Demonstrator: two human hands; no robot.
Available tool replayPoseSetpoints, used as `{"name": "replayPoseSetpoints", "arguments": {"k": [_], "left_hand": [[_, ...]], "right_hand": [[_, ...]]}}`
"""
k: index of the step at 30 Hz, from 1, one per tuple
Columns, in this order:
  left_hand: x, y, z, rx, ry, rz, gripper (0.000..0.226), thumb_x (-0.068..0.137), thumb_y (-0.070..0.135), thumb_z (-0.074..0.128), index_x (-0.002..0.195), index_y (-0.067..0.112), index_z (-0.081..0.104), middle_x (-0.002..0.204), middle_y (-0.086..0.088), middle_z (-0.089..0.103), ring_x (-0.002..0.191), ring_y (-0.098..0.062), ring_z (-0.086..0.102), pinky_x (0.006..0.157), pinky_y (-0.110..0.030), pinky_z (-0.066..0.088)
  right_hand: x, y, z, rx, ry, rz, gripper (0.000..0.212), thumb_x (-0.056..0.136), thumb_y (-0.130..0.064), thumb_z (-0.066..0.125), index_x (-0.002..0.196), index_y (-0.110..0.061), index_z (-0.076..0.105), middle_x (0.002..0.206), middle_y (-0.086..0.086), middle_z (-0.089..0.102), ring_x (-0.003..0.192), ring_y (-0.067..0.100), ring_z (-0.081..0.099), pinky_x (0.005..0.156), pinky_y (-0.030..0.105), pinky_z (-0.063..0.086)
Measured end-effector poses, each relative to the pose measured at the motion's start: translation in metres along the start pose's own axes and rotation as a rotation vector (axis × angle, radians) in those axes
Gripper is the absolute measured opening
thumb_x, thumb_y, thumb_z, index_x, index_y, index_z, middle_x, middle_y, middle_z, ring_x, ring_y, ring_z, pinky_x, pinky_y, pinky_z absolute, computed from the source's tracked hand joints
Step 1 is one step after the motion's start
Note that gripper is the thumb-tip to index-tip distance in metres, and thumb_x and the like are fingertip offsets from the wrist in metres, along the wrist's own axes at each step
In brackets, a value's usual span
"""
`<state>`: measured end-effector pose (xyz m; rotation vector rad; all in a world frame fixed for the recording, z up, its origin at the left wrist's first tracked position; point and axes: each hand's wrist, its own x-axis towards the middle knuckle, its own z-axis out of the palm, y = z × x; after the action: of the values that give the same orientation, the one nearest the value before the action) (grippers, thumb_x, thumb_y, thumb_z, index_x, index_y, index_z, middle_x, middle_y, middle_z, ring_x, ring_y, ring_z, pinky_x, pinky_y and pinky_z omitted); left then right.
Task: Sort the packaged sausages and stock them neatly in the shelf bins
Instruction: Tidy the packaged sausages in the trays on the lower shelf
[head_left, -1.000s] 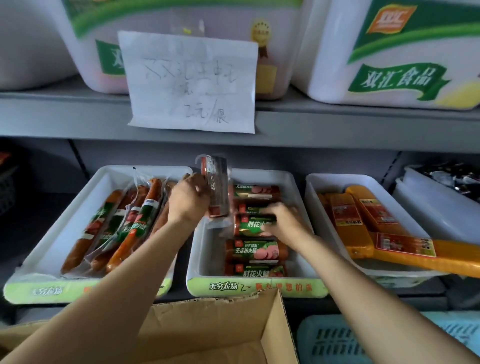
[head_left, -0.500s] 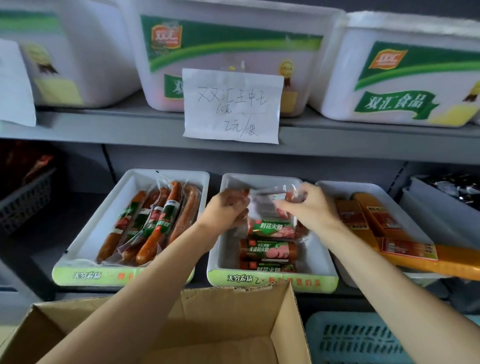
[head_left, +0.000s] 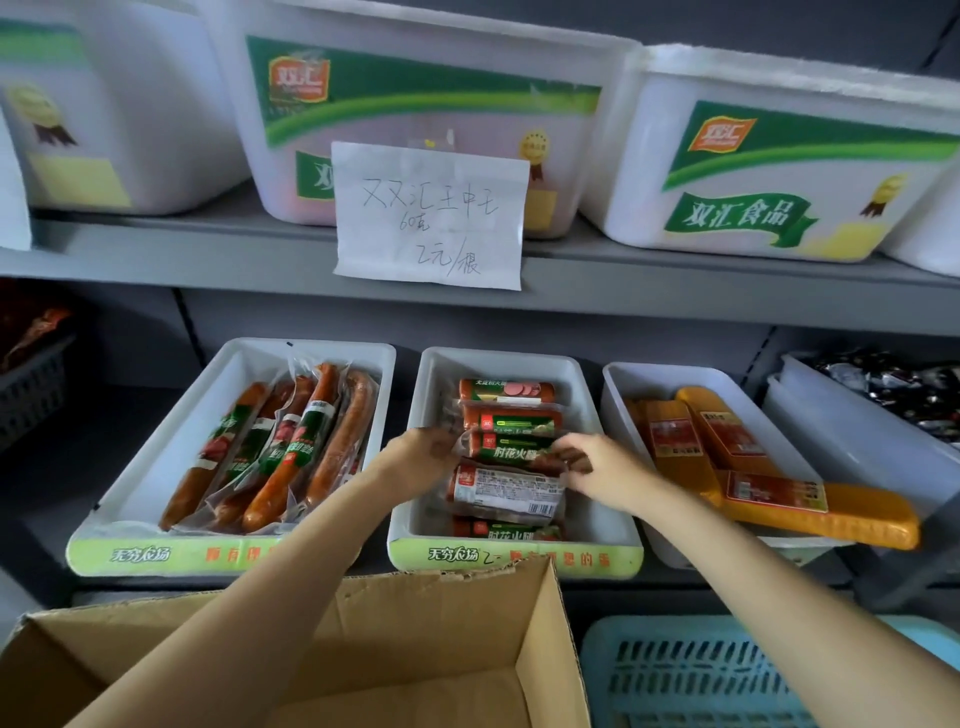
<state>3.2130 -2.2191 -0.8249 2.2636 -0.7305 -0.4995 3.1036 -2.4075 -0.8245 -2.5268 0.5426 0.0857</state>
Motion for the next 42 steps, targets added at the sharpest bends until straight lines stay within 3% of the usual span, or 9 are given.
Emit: {"name": "replayPoseSetpoints", "arguments": {"k": [4,10,16,24,29,32,36,39,42], "left_hand": [[0.002,-0.008,0.008,0.14,-0.09,0.003,0.047,0.094,0.02,0.054,0.139,0.017,0.043,0.133,-0.009,0.054,0.117,-0.026,0.054,0.097,-0.03,0.042],[-0.002,-0.022,0.0,0.058,-0.065,0.029,0.027,0.097,0.031,0.047,0.101,0.014,0.067,0.096,-0.002,0.07,0.091,-0.013,0.06,0.081,-0.024,0.043],[-0.001,-0.018,0.004,0.397,-0.202,0.138,0.038,0.089,0.025,0.061,0.127,0.026,0.056,0.111,0.005,0.056,0.107,-0.012,0.053,0.096,-0.022,0.037],[0.009,-0.027,0.014,0.56,-0.216,0.147,0.065,0.084,0.04,0.065,0.141,0.027,0.037,0.135,0.003,0.052,0.125,-0.018,0.045,0.105,-0.032,0.025],[0.01,-0.031,0.016,0.569,-0.197,0.113,0.075,0.079,0.043,0.069,0.142,0.025,0.032,0.142,0.003,0.043,0.135,-0.022,0.03,0.115,-0.052,0.013],[0.009,-0.029,0.015,0.611,-0.137,0.147,0.07,0.075,0.045,0.071,0.134,0.022,0.042,0.133,0.003,0.05,0.131,-0.019,0.034,0.116,-0.049,0.009],[0.004,-0.024,0.006,0.366,-0.01,0.19,0.077,0.05,0.056,0.062,0.118,0.018,0.055,0.112,0.002,0.063,0.111,-0.019,0.054,0.107,-0.035,0.031],[-0.002,-0.01,0.004,0.116,0.096,0.186,0.065,0.062,0.04,0.077,0.117,0.013,0.058,0.11,-0.002,0.066,0.101,-0.018,0.062,0.092,-0.029,0.048],[-0.007,0.007,0.015,0.051,0.224,0.164,0.053,0.069,0.035,0.08,0.112,0.013,0.06,0.103,0.001,0.067,0.093,-0.015,0.063,0.083,-0.026,0.051]], "right_hand": [[0.005,-0.003,0.017,-0.048,-0.092,-0.023,0.05,0.09,-0.025,0.062,0.136,-0.018,0.045,0.135,0.0,0.051,0.117,0.016,0.052,0.094,0.028,0.044],[0.005,-0.002,0.016,0.038,-0.01,-0.007,0.028,0.094,-0.039,0.052,0.113,-0.019,0.054,0.105,-0.008,0.053,0.099,0.013,0.054,0.073,0.023,0.043],[0.008,0.002,0.028,-0.061,-0.31,0.006,0.062,0.084,-0.035,0.068,0.139,-0.024,0.04,0.143,0.0,0.044,0.127,0.019,0.045,0.105,0.035,0.039],[-0.008,-0.011,0.023,-0.142,0.008,-0.386,0.05,0.08,-0.001,0.068,0.115,-0.029,0.045,0.128,-0.017,0.031,0.117,0.001,0.034,0.091,0.02,0.043],[-0.008,-0.006,0.032,-0.177,0.1,-0.475,0.049,0.082,0.001,0.065,0.116,-0.027,0.045,0.129,-0.019,0.027,0.114,0.002,0.039,0.091,0.018,0.047],[-0.008,-0.007,0.031,-0.14,0.133,-0.474,0.049,0.082,0.001,0.066,0.12,-0.023,0.046,0.134,-0.013,0.024,0.116,0.001,0.033,0.09,0.011,0.041],[-0.008,-0.009,0.023,0.097,0.275,-0.381,0.067,0.076,-0.001,0.072,0.132,-0.023,0.042,0.144,-0.003,0.021,0.126,0.006,0.028,0.098,0.025,0.045],[-0.005,-0.01,0.024,0.423,0.484,-0.169,0.088,0.077,-0.004,0.073,0.146,-0.028,0.024,0.147,0.002,0.032,0.126,0.017,0.044,0.1,0.04,0.047],[-0.003,-0.024,0.024,1.009,0.499,0.081,0.067,0.087,-0.004,0.063,0.144,-0.019,0.03,0.125,0.005,0.058,0.106,0.015,0.059,0.09,0.033,0.051]]}}
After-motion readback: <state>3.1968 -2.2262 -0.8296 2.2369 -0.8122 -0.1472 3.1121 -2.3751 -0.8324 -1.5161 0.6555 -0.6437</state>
